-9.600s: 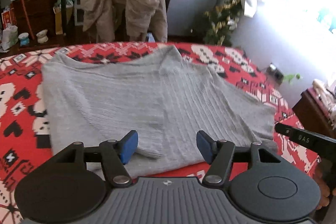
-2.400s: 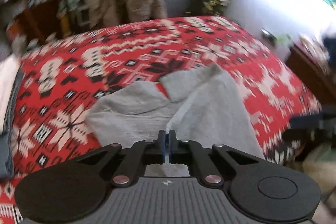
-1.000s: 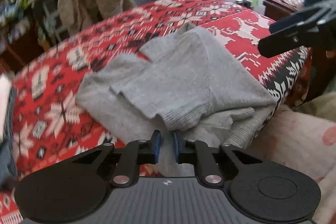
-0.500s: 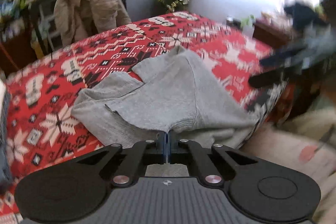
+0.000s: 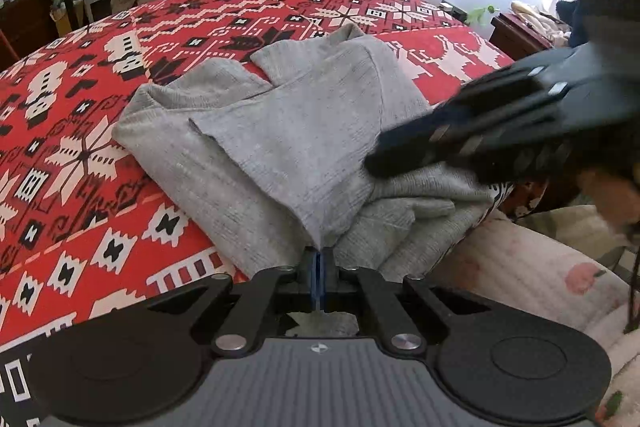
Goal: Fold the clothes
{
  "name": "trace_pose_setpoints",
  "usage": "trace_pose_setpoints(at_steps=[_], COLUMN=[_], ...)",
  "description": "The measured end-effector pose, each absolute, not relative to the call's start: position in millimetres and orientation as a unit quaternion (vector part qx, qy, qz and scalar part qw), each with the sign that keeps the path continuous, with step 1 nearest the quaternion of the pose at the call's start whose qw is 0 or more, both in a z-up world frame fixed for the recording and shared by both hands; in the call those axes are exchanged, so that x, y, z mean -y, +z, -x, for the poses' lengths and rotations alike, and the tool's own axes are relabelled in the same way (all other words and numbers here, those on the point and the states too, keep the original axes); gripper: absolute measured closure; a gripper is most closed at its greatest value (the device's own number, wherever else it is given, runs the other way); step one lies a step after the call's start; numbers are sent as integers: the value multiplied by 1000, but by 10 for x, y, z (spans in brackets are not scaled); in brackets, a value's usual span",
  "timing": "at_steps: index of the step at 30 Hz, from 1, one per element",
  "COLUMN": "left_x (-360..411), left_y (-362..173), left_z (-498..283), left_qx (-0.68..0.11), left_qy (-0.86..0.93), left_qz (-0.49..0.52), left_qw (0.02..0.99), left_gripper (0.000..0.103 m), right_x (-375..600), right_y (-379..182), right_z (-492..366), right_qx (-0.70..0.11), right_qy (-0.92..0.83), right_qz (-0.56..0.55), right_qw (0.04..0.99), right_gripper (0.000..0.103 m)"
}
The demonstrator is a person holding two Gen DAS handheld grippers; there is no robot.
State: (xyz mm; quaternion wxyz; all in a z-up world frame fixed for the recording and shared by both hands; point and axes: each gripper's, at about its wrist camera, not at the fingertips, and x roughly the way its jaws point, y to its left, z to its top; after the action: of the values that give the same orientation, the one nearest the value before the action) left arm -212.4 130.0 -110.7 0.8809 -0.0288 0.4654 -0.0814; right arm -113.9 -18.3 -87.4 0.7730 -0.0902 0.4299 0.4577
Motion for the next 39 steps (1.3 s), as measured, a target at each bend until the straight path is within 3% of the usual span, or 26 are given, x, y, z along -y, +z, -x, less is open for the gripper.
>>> trace_pose_setpoints(at_steps=[4,15,19,27,29,39], left_x=[-1374,-1841,-1992,-1903,-1869,-1735], left_y=[-1034,-815,-852,-1035,-1060,-699], left_z=[2165,1776,1510,1293,1290,1561], left_qx=[-465,-403,-391,-412,-414,-365], left_qy=[-76,-19,8,12,18,68], left_qz=[38,139,164,96,85,62], left_qw=[881,904,906,906,906,927], left_gripper=[100,81,84,84,102,102], right_x=[-43,115,209,530,616,948], right_y=[-1058,-765,-771,-782,-778,-880], right_z=[1209,1167,1101,1017,986,912], right_qx=[-437,-406,-414,-426,-429,-453], right_qy=[463,461,436,402,397,373], right_qz=[119,98,84,57,52,54], right_qw=[762,783,795,809,810,808], right_gripper=[77,76,76,75,74,74])
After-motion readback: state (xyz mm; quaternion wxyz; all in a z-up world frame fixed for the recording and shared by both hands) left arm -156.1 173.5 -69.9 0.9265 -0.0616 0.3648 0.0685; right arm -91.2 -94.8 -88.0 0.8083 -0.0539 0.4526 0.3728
